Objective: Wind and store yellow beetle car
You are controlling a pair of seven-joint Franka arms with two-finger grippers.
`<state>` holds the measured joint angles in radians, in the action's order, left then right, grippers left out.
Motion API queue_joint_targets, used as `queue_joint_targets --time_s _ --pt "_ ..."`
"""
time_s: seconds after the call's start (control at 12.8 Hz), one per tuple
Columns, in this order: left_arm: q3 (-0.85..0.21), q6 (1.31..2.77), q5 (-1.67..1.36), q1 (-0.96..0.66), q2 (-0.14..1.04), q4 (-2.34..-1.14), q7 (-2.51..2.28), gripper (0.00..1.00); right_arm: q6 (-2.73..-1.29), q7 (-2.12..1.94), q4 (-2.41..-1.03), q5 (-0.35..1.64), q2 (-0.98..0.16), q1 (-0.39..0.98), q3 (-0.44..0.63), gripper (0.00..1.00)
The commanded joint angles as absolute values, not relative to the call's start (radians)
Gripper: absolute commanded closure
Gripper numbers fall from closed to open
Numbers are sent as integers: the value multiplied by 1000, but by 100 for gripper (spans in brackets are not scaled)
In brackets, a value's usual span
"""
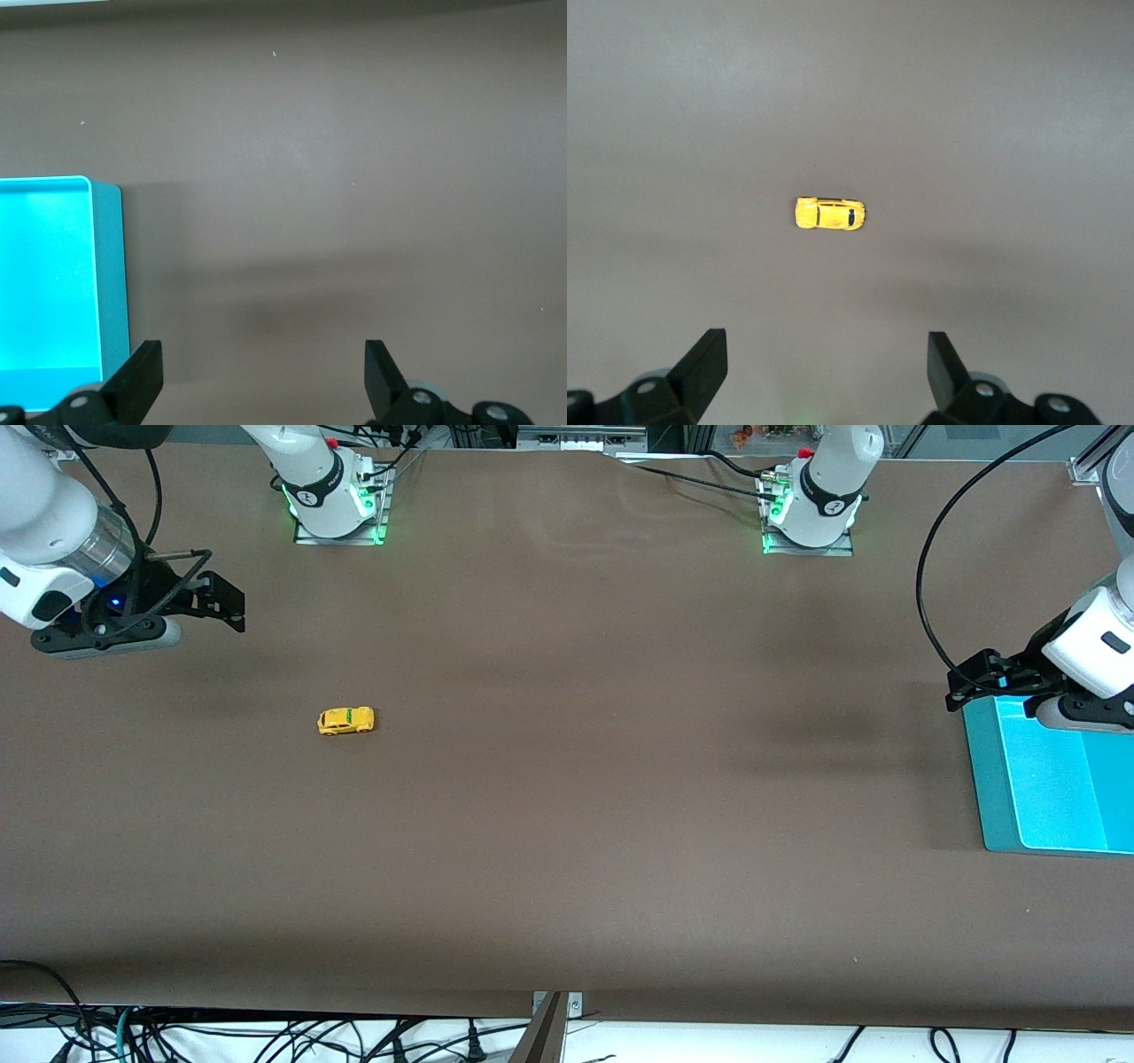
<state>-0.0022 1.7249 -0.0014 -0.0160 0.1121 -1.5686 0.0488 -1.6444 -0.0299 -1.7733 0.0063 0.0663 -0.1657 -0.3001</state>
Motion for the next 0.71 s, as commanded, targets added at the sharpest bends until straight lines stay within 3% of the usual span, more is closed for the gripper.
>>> queue_joint_targets --time_s 0.0,0.63 --pt "-2 1713 11 -35 129 -1532 38 0 -1632 -35 -1761 17 64 -158 -301 0" --pt "0 1713 11 -25 132 -1531 38 0 -1667 -31 -1778 20 63 -158 -301 0"
